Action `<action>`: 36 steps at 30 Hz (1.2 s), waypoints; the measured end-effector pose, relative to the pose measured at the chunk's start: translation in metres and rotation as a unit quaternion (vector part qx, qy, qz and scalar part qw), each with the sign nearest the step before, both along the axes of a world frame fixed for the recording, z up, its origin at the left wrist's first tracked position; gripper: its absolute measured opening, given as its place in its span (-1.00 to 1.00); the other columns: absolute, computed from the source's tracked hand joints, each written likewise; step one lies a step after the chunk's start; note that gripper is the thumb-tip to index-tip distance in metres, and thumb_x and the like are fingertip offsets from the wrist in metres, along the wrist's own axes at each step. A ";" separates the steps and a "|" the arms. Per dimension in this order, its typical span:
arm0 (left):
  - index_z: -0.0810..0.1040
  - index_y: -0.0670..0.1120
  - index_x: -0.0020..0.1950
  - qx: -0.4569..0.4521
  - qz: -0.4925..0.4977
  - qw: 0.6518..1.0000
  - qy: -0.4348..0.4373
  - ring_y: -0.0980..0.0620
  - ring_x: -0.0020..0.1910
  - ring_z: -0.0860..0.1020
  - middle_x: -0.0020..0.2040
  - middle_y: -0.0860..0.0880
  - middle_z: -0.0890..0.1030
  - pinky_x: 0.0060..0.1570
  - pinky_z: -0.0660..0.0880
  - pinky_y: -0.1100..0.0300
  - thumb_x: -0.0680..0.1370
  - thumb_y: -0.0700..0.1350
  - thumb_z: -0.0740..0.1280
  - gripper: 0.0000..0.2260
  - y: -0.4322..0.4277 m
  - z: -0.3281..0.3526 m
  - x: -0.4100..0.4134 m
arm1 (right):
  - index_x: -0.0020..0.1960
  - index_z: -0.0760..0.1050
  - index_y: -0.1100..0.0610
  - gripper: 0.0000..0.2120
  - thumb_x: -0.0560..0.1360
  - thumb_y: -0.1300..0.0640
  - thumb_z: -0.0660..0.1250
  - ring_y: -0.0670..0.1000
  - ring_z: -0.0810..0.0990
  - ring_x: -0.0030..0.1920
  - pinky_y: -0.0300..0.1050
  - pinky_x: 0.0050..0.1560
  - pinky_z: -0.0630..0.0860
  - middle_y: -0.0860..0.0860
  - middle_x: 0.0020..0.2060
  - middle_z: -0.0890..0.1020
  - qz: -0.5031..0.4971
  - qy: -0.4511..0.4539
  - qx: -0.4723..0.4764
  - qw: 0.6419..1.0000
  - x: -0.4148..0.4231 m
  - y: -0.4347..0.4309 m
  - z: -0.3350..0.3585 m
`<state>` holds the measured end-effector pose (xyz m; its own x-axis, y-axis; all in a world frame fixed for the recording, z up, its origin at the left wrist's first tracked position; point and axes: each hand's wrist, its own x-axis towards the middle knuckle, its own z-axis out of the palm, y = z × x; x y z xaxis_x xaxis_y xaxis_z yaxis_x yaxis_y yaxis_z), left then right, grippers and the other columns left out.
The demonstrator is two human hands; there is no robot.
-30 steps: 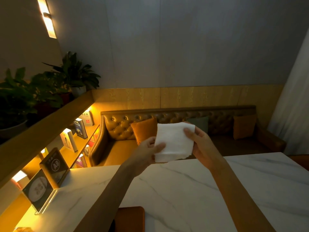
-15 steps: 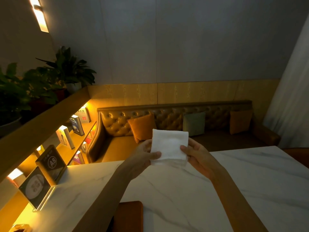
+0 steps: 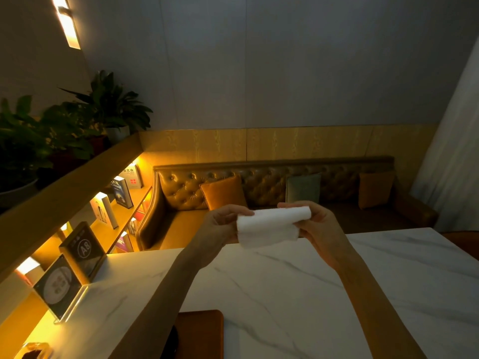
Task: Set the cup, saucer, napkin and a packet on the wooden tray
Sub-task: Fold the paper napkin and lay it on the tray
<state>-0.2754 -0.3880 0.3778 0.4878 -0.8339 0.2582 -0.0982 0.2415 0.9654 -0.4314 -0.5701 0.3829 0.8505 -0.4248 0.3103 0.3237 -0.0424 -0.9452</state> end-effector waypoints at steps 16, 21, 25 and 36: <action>0.65 -0.04 -0.14 -0.064 -0.031 0.991 -0.110 -0.11 0.30 0.47 0.26 -0.03 0.53 0.06 0.59 0.05 0.53 -0.34 0.14 -0.67 0.014 0.016 -0.004 | -0.15 0.63 -0.19 -0.85 0.27 -0.07 0.48 0.18 0.53 0.16 -0.12 -0.19 0.65 -0.11 0.12 0.58 0.010 -0.061 -0.112 0.992 -0.004 0.003 0.010; 0.57 -0.07 -0.04 -0.030 -0.020 0.999 0.026 -0.02 0.12 0.57 0.13 -0.02 0.54 -0.08 0.58 0.22 0.55 -0.12 0.22 -0.86 0.018 0.020 -0.012 | -0.16 0.64 -0.18 -0.84 0.31 0.04 0.38 0.12 0.51 0.22 -0.11 -0.18 0.64 -0.14 0.19 0.56 0.018 -0.034 -0.114 0.993 -0.008 0.009 0.010; 0.43 0.07 0.14 0.063 0.065 0.994 -0.055 -0.01 0.08 0.57 0.17 0.02 0.48 -0.15 0.60 0.29 0.50 -0.17 0.41 -0.71 0.017 0.023 -0.016 | -0.21 0.63 -0.16 -0.87 0.28 0.04 0.38 0.17 0.52 0.18 -0.11 -0.17 0.63 -0.07 0.16 0.55 0.023 -0.021 -0.069 0.997 -0.006 0.009 0.008; 0.41 0.07 0.22 0.062 0.159 0.980 -0.101 0.04 0.09 0.55 0.16 0.10 0.46 -0.23 0.58 0.34 0.53 -0.20 0.39 -0.67 0.023 0.006 -0.011 | 0.33 0.37 -0.02 -0.52 0.43 0.05 0.35 0.17 0.58 0.15 0.04 0.07 0.61 0.04 0.21 0.47 0.062 0.152 0.079 0.983 0.008 0.013 -0.019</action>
